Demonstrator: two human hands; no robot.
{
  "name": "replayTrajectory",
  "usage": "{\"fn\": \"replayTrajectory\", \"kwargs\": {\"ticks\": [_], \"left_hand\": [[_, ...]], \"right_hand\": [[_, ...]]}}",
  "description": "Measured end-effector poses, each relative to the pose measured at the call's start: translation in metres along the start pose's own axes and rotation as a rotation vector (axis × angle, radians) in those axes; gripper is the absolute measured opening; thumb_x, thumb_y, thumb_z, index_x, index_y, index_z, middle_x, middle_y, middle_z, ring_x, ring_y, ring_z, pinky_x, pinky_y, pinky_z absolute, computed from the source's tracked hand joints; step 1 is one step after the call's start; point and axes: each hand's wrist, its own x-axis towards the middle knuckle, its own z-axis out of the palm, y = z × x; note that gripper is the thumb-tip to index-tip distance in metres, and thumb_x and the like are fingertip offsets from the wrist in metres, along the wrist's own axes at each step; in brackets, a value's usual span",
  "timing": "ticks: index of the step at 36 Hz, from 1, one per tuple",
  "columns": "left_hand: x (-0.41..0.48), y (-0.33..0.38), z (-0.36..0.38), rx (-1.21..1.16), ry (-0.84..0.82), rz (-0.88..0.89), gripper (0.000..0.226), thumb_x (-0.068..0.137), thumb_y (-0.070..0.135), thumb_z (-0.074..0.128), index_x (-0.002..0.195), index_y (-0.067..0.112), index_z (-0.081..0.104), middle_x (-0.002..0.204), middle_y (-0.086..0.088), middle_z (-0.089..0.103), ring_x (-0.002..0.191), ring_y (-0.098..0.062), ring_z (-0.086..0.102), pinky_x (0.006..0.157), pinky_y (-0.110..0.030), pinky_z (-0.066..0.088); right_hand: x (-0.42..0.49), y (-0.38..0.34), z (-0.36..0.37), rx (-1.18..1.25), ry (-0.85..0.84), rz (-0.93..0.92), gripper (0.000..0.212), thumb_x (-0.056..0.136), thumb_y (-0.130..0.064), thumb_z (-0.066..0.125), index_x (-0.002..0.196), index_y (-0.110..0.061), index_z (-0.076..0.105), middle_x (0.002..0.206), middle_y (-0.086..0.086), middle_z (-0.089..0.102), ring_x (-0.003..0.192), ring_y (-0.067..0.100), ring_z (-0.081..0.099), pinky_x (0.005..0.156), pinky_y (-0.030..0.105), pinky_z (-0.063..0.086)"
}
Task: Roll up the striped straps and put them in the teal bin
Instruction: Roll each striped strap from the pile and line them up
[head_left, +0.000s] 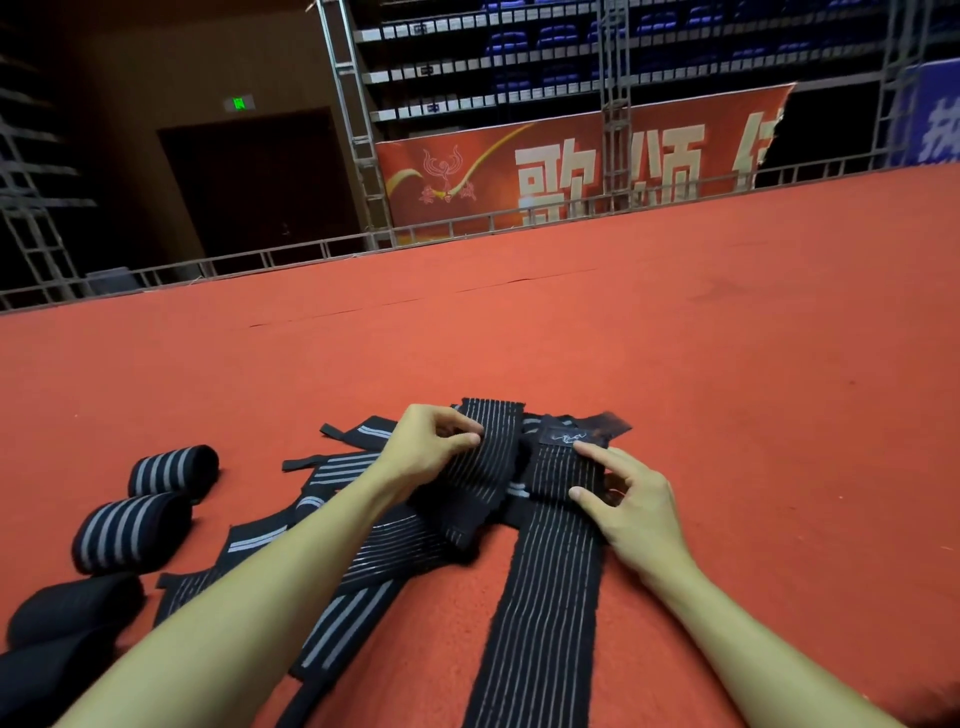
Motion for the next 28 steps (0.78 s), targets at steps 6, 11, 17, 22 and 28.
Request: {"fn": "replayTrajectory", "kwargs": {"ticks": [6, 11, 17, 22, 28], "left_hand": [[-0.004, 0.000, 0.000, -0.015, -0.174, -0.047, 0.047, 0.086, -0.006, 0.068, 0.127, 0.016, 0.065, 0.115, -0.002, 0.070, 0.103, -0.014, 0.067, 0.089, -0.021, 0.054], [-0.009, 0.004, -0.006, 0.003, -0.194, -0.031, 0.056, 0.087, -0.011, 0.062, 0.134, 0.020, 0.057, 0.110, 0.012, 0.063, 0.081, 0.009, 0.066, 0.070, -0.011, 0.052], [-0.015, 0.005, -0.016, -0.033, -0.241, -0.015, 0.065, 0.087, -0.015, 0.057, 0.139, 0.023, 0.051, 0.118, 0.013, 0.058, 0.086, 0.022, 0.058, 0.075, -0.003, 0.046], [-0.021, 0.002, -0.025, -0.107, -0.208, -0.049, 0.070, 0.084, -0.017, 0.054, 0.138, 0.027, 0.056, 0.131, -0.004, 0.062, 0.111, -0.019, 0.065, 0.095, -0.035, 0.052], [-0.028, 0.004, -0.030, -0.136, -0.092, 0.040, 0.052, 0.086, 0.006, 0.073, 0.123, 0.041, 0.064, 0.148, 0.004, 0.049, 0.139, -0.016, 0.036, 0.120, -0.042, 0.027]], "right_hand": [[0.000, 0.000, 0.000, 0.022, 0.004, 0.008, 0.049, 0.075, 0.001, 0.080, 0.118, -0.021, 0.072, 0.105, -0.022, 0.066, 0.098, -0.018, 0.058, 0.086, 0.000, 0.037], [0.000, -0.001, 0.000, 0.023, 0.001, 0.010, 0.049, 0.075, 0.002, 0.080, 0.117, -0.022, 0.072, 0.103, -0.016, 0.068, 0.095, -0.014, 0.059, 0.084, 0.001, 0.039], [0.000, -0.001, -0.001, 0.013, -0.009, 0.012, 0.050, 0.075, 0.002, 0.080, 0.118, -0.022, 0.071, 0.104, -0.016, 0.068, 0.097, -0.014, 0.060, 0.087, 0.003, 0.041], [-0.001, -0.002, -0.001, 0.007, -0.021, 0.018, 0.050, 0.076, 0.002, 0.080, 0.119, -0.021, 0.071, 0.106, -0.018, 0.068, 0.099, -0.015, 0.058, 0.087, 0.002, 0.039], [-0.002, -0.007, -0.002, 0.038, -0.005, 0.006, 0.051, 0.075, 0.004, 0.079, 0.117, -0.024, 0.071, 0.107, -0.019, 0.067, 0.101, -0.016, 0.059, 0.089, 0.002, 0.040]]}}
